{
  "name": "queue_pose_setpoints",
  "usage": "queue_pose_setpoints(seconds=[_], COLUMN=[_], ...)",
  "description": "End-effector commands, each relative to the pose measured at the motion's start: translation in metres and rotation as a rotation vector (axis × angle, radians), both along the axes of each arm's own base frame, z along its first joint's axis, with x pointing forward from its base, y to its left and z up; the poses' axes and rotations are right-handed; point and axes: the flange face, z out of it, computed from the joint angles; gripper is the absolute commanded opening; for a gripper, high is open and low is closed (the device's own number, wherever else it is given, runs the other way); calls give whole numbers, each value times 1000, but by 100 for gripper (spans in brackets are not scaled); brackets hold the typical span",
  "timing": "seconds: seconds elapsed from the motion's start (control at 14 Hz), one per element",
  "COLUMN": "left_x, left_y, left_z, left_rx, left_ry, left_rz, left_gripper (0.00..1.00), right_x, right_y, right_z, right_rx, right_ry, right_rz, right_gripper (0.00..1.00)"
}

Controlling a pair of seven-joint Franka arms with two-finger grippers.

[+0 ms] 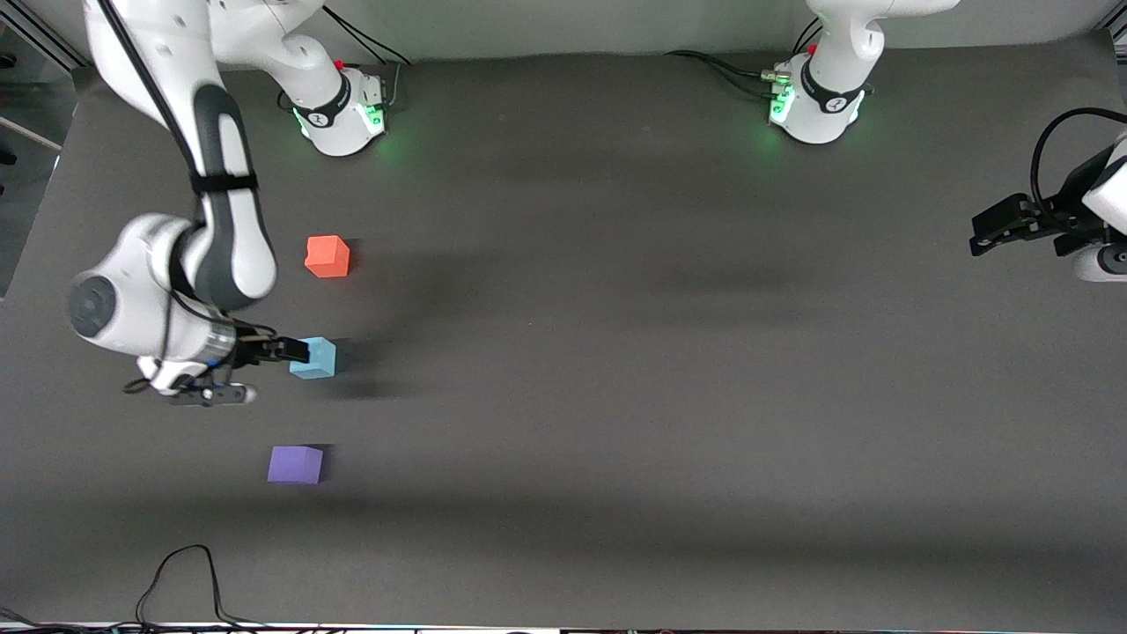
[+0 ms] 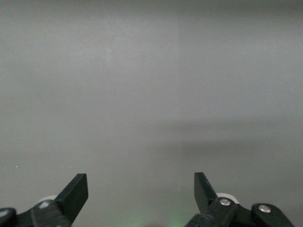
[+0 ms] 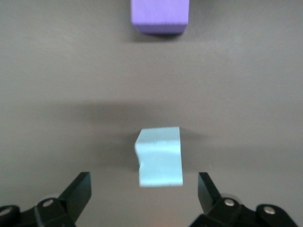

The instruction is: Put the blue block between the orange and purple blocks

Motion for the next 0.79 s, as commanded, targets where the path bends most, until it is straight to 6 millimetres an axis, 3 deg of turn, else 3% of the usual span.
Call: queue_pose_setpoints(seconds=[0.0,0.21,0.36,0.57,0.71], left_x=[-1,-1,-1,-1,-1], left_y=[-1,-1,-1,-1,-2], left_z=[1,2,2,1,1], left_rx=[-10,-10,-10,-10,-10], left_ry=[-8,-11,-10,-8,-10], left_rz=[2,3,2,3,2], left_gripper=[100,100,100,100,100], right_x=[-14,-13,-17,-28,-31], right_y=[7,14,10,-2,-10], right_z=[75,165,202,232,233], right_rx=[38,17,29,65,56], right_ry=[12,53,60,31,46], right_rz=[1,8,5,-6,-7], right_gripper=[100,100,100,100,100])
